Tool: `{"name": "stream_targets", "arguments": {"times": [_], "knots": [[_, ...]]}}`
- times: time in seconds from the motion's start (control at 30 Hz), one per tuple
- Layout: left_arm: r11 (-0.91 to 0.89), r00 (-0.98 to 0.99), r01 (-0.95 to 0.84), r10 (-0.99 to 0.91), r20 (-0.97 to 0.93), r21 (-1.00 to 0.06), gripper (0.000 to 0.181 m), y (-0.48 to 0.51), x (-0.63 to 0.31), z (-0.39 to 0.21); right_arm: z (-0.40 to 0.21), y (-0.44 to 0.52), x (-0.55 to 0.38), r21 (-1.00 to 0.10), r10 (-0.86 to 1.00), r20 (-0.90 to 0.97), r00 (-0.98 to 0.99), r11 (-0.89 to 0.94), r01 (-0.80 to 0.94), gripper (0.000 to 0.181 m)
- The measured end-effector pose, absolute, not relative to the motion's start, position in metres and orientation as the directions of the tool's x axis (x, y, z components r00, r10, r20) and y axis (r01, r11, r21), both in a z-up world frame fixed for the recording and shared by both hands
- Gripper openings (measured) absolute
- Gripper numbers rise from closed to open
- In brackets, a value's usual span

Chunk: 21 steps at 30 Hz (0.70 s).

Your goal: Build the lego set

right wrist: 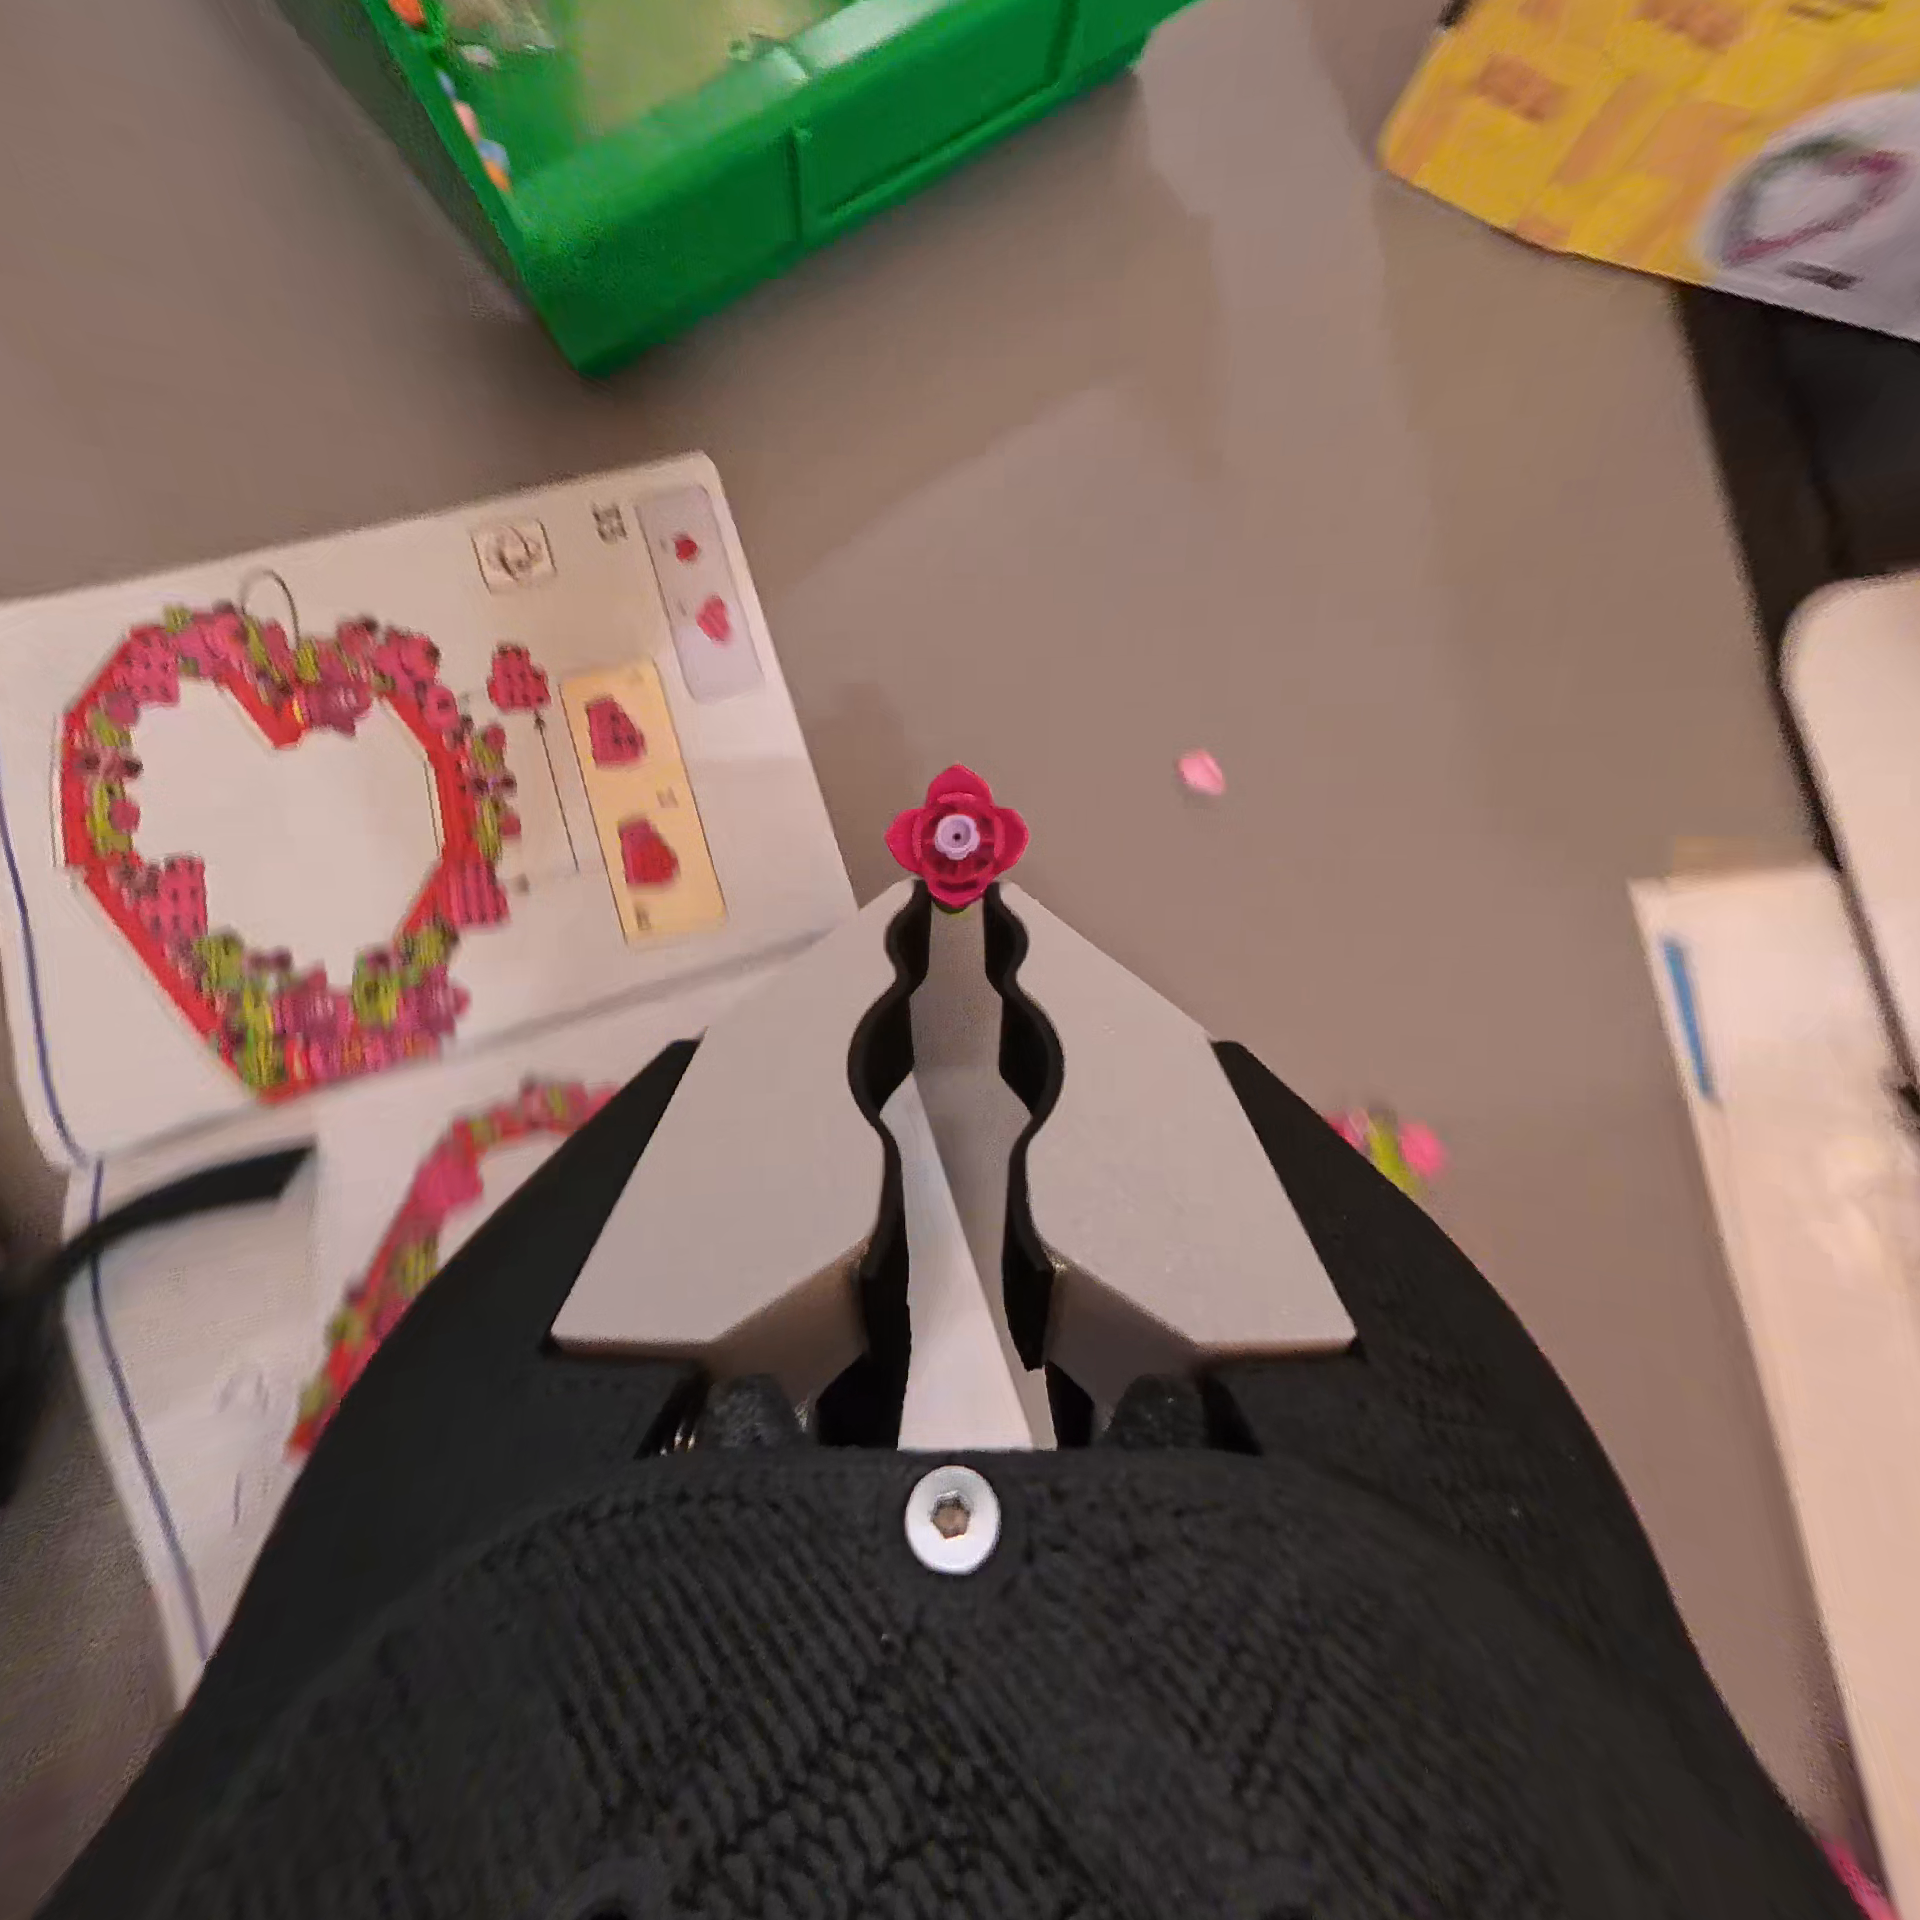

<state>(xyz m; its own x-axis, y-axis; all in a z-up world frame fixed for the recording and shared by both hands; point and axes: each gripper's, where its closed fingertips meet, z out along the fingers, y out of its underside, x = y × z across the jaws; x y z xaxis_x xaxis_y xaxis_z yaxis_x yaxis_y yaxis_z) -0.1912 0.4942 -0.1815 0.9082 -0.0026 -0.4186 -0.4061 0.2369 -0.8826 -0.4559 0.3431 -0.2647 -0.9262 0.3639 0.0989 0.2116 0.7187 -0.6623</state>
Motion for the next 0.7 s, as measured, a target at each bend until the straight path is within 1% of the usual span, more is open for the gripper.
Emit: {"name": "stream_targets", "arguments": {"times": [0.07, 0.13, 0.2, 0.27, 0.33, 0.4, 0.57, 0.7], "knots": [[0.236, 0.907, -0.409, -0.003, -0.422, -0.881, 0.0, 0.494, -0.191, -0.182, -0.252, 0.387, -0.452, -0.662, 0.43, 0.108, -0.896, 0.703, 0.258, 0.008], [0.237, 0.906, -0.412, -0.003, -0.424, -0.88, 0.0, 0.495, -0.191, -0.182, -0.249, 0.437, -0.437, -0.63, 0.513, 0.06, -0.856, 0.684, 0.366, 0.008], [0.235, 0.904, -0.416, -0.002, -0.428, -0.879, 0.0, 0.495, -0.191, -0.182, -0.253, 0.481, -0.416, -0.593, 0.592, 0.023, -0.806, 0.656, 0.466, 0.008], [0.235, 0.903, -0.417, 0.0, -0.43, -0.878, 0.0, 0.495, -0.191, -0.182, -0.26, 0.52, -0.397, -0.564, 0.656, 0.051, -0.753, 0.642, 0.52, 0.008], [0.235, 0.905, -0.414, -0.001, -0.426, -0.879, 0.0, 0.495, -0.191, -0.182, -0.268, 0.55, -0.377, -0.542, 0.711, 0.037, -0.702, 0.605, 0.584, 0.008], [0.236, 0.908, -0.407, -0.002, -0.42, -0.882, 0.0, 0.495, -0.192, -0.182, -0.279, 0.568, -0.359, -0.534, 0.751, -0.006, -0.661, 0.556, 0.637, 0.008], [0.236, 0.911, -0.401, -0.004, -0.413, -0.885, 0.0, 0.495, -0.192, -0.182, -0.303, 0.603, -0.34, -0.502, 0.812, 0.014, -0.584, 0.511, 0.698, 0.008], [0.234, 0.91, -0.402, -0.006, -0.415, -0.885, 0.0, 0.495, -0.192, -0.182, -0.303, 0.607, -0.339, -0.545, 0.835, -0.007, -0.55, 0.458, 0.702, 0.009]]}}
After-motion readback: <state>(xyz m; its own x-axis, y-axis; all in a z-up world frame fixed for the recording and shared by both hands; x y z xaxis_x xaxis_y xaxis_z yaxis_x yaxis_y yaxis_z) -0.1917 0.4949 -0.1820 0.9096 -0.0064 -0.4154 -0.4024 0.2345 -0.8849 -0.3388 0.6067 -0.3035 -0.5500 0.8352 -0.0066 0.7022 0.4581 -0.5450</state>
